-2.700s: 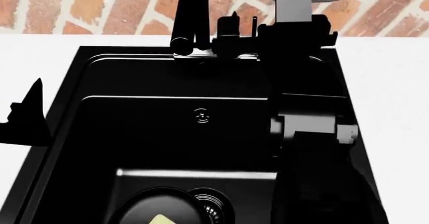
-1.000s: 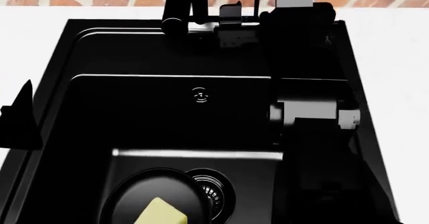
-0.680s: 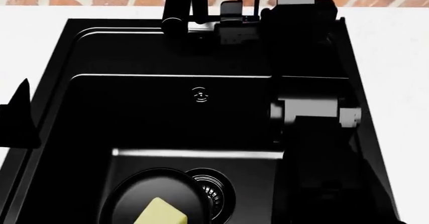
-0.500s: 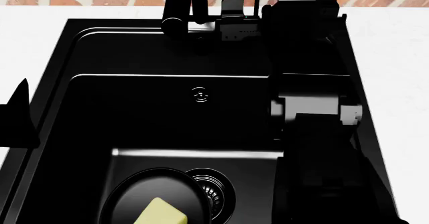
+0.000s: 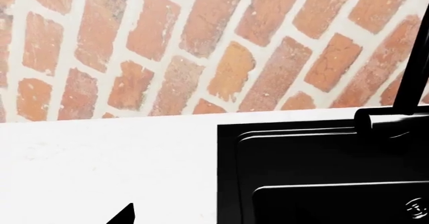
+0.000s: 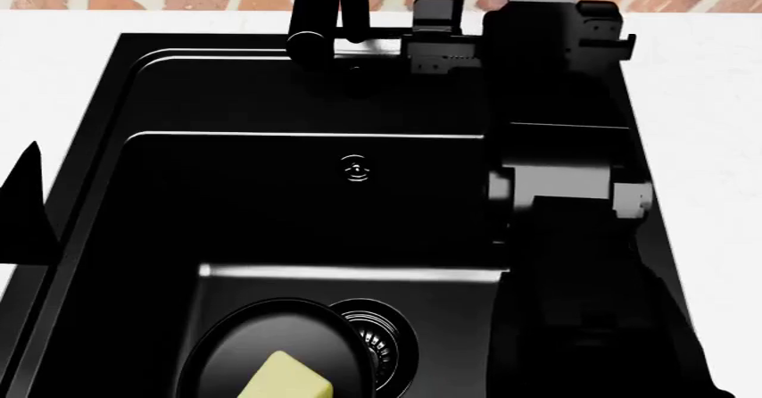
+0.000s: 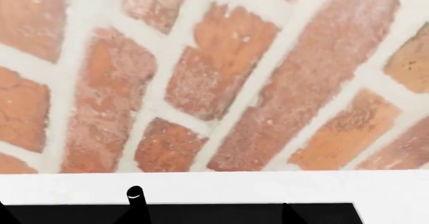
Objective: Pick the pan and sponge and place them into the sink. Then turn on the water.
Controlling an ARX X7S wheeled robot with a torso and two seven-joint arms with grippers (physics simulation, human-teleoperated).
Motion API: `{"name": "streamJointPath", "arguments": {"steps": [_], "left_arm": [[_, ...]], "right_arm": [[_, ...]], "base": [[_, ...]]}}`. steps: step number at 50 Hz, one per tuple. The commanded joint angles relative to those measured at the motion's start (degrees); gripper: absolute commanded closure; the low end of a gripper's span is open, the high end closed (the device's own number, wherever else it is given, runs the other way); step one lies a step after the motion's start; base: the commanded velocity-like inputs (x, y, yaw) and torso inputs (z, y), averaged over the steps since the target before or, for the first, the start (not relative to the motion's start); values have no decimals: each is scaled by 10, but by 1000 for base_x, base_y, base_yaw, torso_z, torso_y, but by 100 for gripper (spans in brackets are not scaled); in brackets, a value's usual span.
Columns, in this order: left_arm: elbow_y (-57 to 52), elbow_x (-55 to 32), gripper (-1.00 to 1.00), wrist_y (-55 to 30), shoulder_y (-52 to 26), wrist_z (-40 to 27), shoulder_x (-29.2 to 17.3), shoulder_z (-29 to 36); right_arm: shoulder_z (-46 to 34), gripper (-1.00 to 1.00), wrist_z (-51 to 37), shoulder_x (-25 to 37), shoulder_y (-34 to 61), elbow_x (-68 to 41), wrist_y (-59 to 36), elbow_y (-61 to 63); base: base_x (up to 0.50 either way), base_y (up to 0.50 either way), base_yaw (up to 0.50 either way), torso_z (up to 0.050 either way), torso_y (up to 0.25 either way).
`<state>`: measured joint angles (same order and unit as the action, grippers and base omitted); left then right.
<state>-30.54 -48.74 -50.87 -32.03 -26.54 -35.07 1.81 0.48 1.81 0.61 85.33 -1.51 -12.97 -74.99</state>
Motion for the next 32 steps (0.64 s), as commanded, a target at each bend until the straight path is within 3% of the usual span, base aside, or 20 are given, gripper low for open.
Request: {"name": "streamJointPath", "arguments": {"steps": [1, 32], "left_arm": [[3, -1, -100, 0, -2, -2, 0, 2], [1, -3, -100, 3, 3, -5, -3, 1]], "right_arm": [[11, -100, -11, 7, -1, 9, 0, 0], [33, -100, -21, 16, -5, 12, -4, 0]], "base": [[0, 0, 0, 0, 0], [0, 0, 0, 0, 0]]}}
